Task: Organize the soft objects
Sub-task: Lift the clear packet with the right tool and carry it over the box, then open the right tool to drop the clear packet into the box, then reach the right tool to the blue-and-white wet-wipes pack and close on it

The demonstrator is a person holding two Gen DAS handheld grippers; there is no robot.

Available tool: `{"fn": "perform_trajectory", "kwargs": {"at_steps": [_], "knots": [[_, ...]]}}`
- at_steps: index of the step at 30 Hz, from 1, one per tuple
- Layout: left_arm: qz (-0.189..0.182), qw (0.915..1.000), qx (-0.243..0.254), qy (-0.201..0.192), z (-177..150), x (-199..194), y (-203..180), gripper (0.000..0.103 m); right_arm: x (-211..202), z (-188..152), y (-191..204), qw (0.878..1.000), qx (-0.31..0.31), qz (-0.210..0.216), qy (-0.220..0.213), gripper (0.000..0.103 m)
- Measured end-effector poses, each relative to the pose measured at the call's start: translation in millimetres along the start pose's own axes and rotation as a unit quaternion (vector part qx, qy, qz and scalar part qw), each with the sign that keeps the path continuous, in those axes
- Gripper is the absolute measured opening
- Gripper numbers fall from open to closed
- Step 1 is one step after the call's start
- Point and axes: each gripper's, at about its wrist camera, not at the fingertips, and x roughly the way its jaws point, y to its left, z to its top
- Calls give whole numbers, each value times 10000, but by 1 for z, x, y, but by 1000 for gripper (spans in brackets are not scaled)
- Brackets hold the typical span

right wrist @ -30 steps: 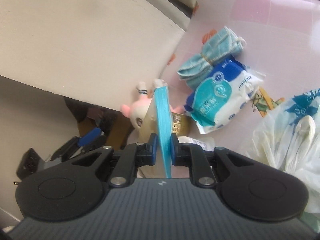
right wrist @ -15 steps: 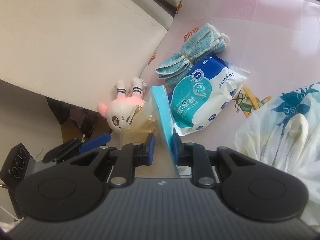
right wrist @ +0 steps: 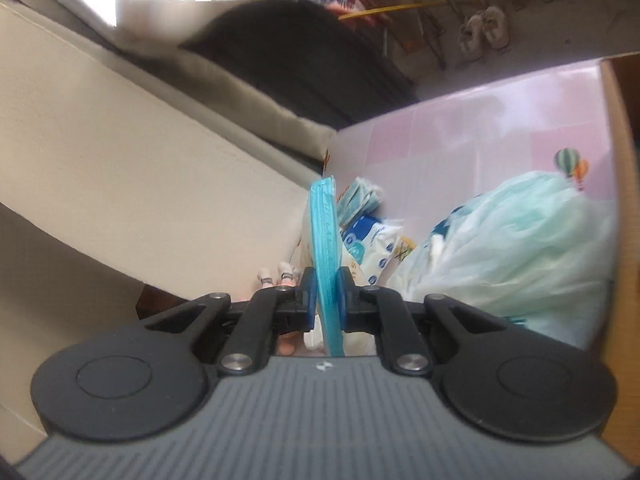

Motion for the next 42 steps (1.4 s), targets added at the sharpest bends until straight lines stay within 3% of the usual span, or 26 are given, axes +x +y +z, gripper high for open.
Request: {"fn": "perform_trajectory", "kwargs": {"at_steps": [4, 7, 11, 15, 19, 23, 25, 27, 30, 33, 34, 38, 42], "knots": [[-44, 10000, 68, 33, 0, 3, -12, 46, -93, 4, -28, 9948, -38, -743, -697, 9], [-18, 9999, 145, 65, -2, 5, -20, 46, -140, 4, -54, 9870, -136, -1371, -824, 9], [20, 9997, 145, 175, -3, 12, -30, 46, -167, 4, -100, 9743, -173, -2198, -455, 9], [135, 9995, 137, 251, -5, 21, -37, 46, -155, 15, -141, 9614, -380, -2720, 177, 9], [301, 9990, 109, 316, -6, 28, -41, 46, -108, 41, -165, 9250, -1217, -3482, 912, 9], [414, 9982, 172, 398, -7, 33, -46, 46, -72, 73, -167, 8808, -2263, -4079, 812, 18], [416, 9980, 218, 422, -7, 34, -48, 46, -57, 81, -169, 8519, -2620, -4476, 722, 25], [408, 9980, 240, 421, -6, 35, -49, 46, -50, 83, -170, 8343, -2786, -4722, 570, 33], [345, 9983, 234, 398, -6, 35, -50, 46, -54, 81, -174, 8343, -2593, -4861, 196, 40], [292, 9984, 224, 426, -7, 37, -48, 46, -69, 68, -180, 8234, -2333, -5168, -238, 41], [273, 9985, 213, 434, -7, 37, -48, 46, -76, 63, -180, 8267, -2193, -5167, -370, 41], [211, 9985, 156, 475, -11, 39, -44, 46, -88, 48, -188, 8638, -1630, -4747, -443, 38], [193, 9985, 90, 511, -13, 38, -41, 46, -77, 43, -205, 8819, -981, -4591, -423, 31]]}}
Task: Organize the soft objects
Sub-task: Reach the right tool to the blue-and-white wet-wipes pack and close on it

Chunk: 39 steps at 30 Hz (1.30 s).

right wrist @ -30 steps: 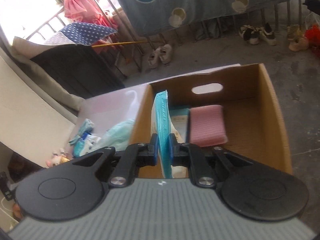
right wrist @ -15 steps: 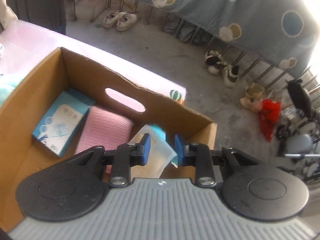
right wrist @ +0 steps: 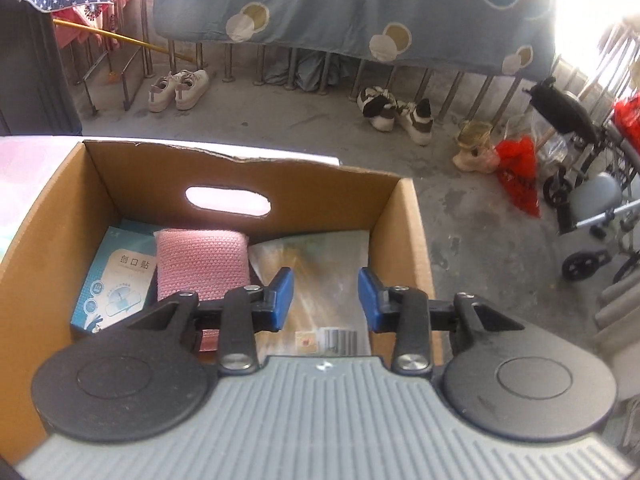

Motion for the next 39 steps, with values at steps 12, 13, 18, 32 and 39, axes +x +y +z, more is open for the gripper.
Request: {"fn": "perform_trajectory", "kwargs": {"at_steps": [12, 13, 18, 32, 39], "knots": [[445, 9985, 129, -297, -14, -36, 28, 79, -64, -21, 36, 9767, 1339, 1637, -364, 40], [486, 9981, 156, -335, -16, -40, 31, 82, -76, -23, 43, 9729, 1369, 1821, -393, 41], [678, 9960, 210, -540, -29, -62, 43, 89, -126, -17, 81, 9550, 1328, 2611, -473, 48], [767, 9942, -254, -708, -57, -97, 92, 97, -159, -31, 268, 8881, 790, 4525, 160, 53], [862, 9937, -91, -707, -68, -97, 98, 96, -139, -74, 355, 8496, 897, 5114, 930, 53]]}}
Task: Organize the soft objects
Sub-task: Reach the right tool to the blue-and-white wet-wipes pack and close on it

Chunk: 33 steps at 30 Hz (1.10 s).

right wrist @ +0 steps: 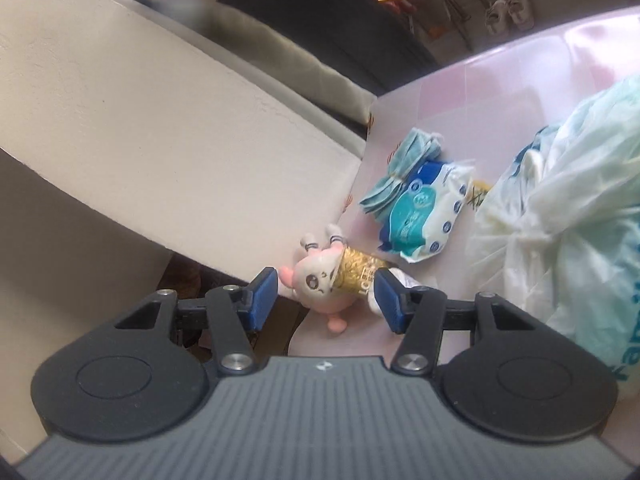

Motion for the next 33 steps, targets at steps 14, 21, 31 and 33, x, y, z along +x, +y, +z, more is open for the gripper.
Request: {"fn": "perform_trajectory", "kwargs": {"at_steps": [14, 21, 31, 33], "knots": [[-665, 9962, 552, 70, 49, 43, -34, 92, 19, 23, -15, 9984, 531, -207, 65, 53], [-1135, 9771, 1649, 726, 103, 119, -81, 93, 76, 82, -26, 9915, 636, -1044, 435, 53], [-1035, 9519, 2033, 2047, 120, 230, -106, 92, 153, 124, -88, 9693, 1299, -1676, 1245, 53], [-1079, 9464, 1935, 2350, 121, 249, -104, 92, 162, 125, -98, 9675, 1414, -1626, 1325, 53]]}}
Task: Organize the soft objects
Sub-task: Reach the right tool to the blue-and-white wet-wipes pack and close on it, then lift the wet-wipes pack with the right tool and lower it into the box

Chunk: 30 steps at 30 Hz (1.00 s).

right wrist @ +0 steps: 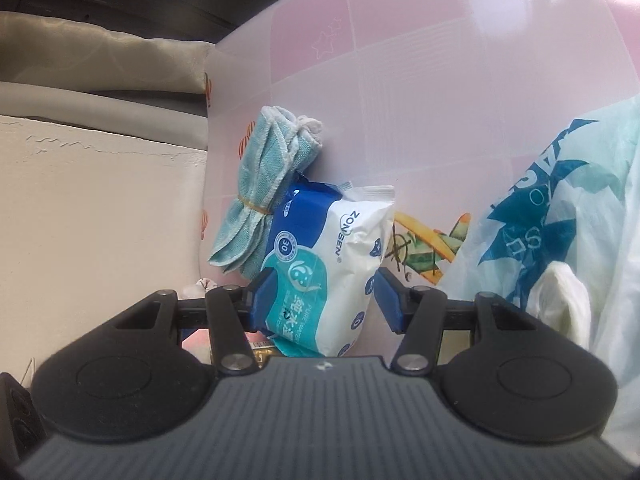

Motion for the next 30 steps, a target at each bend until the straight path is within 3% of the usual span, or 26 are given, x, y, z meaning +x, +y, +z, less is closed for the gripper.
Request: {"fn": "perform_trajectory", "kwargs": {"at_steps": [6, 11, 14, 17, 20, 30], "knots": [[-298, 9978, -210, 550, 18, 31, 15, 93, 21, 9, -18, 9994, 199, 194, 204, 54], [-187, 9974, 111, 688, 25, 40, 6, 96, 23, 15, -28, 9980, 308, 500, 249, 54], [-242, 9960, -24, 859, 27, 49, 7, 95, 23, 16, -31, 9976, 266, 591, 238, 54], [-218, 9938, -266, 1055, 27, 60, 8, 86, 24, 14, -32, 9976, 223, 642, 166, 52], [-134, 9932, -514, 1035, 28, 59, 9, 79, 20, 10, -31, 9979, 78, 630, 91, 43], [-50, 9953, -692, 681, 28, -6, -2, 77, -30, -5, -8, 9961, -147, 865, -127, 40]]}}
